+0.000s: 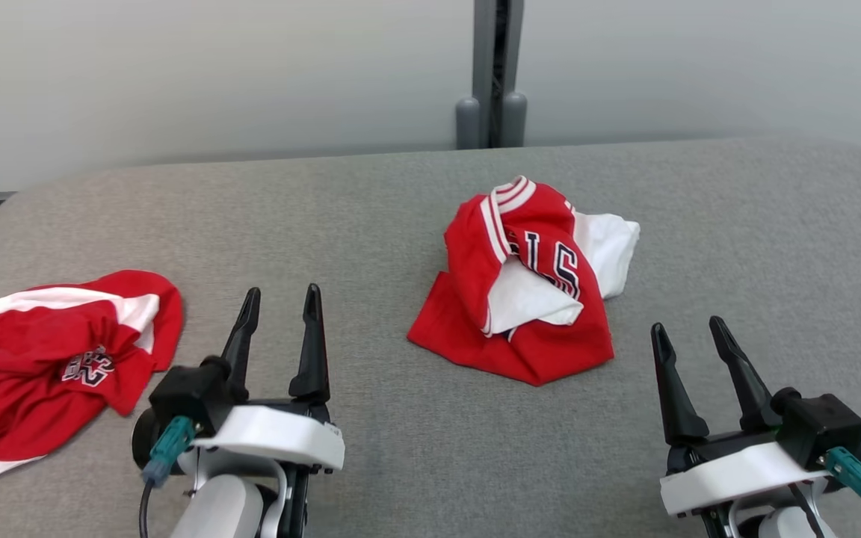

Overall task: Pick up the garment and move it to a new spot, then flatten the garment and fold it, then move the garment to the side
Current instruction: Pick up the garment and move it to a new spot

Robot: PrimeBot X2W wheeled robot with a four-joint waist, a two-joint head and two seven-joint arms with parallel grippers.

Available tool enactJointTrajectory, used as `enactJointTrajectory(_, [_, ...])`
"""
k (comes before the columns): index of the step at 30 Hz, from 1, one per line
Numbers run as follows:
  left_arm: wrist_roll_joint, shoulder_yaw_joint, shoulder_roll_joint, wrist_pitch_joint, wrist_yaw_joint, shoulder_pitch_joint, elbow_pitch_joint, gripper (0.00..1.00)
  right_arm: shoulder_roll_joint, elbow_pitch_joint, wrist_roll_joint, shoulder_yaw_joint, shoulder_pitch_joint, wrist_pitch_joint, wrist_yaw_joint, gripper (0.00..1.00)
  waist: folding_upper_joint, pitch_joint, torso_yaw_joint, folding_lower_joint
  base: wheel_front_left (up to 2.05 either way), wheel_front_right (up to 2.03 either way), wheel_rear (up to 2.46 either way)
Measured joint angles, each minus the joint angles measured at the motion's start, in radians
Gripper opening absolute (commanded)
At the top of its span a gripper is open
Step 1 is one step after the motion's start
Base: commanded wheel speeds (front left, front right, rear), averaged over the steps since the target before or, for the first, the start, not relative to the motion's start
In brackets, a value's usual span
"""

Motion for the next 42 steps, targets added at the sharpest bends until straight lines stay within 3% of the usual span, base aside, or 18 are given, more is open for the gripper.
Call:
enactJointTrajectory(9, [0.114, 0.049, -0.001, -0.001, 0.025, 0.123, -0.109, 1.0, 0.0, -0.011, -0.022, -0.018, 0.032, 0.0, 0.0, 1.0, 0.0, -0.047, 0.048, 0.0, 0.0, 0.0, 0.0])
enactJointTrajectory(19, [0.242, 0.067, -0.001, -0.001, 0.036, 0.24, -0.159, 1.0, 0.0, -0.019, -0.057, -0.035, 0.103, 0.0, 0.0, 1.0, 0.0, -0.085, 0.051, 0.0, 0.0, 0.0, 0.0])
enactJointTrajectory(42, [0.244, 0.072, -0.002, -0.001, 0.063, 0.296, -0.146, 1.0, 0.0, -0.009, -0.04, -0.012, 0.138, 0.0, 0.0, 1.0, 0.0, -0.093, 0.027, 0.0, 0.0, 0.0, 0.0])
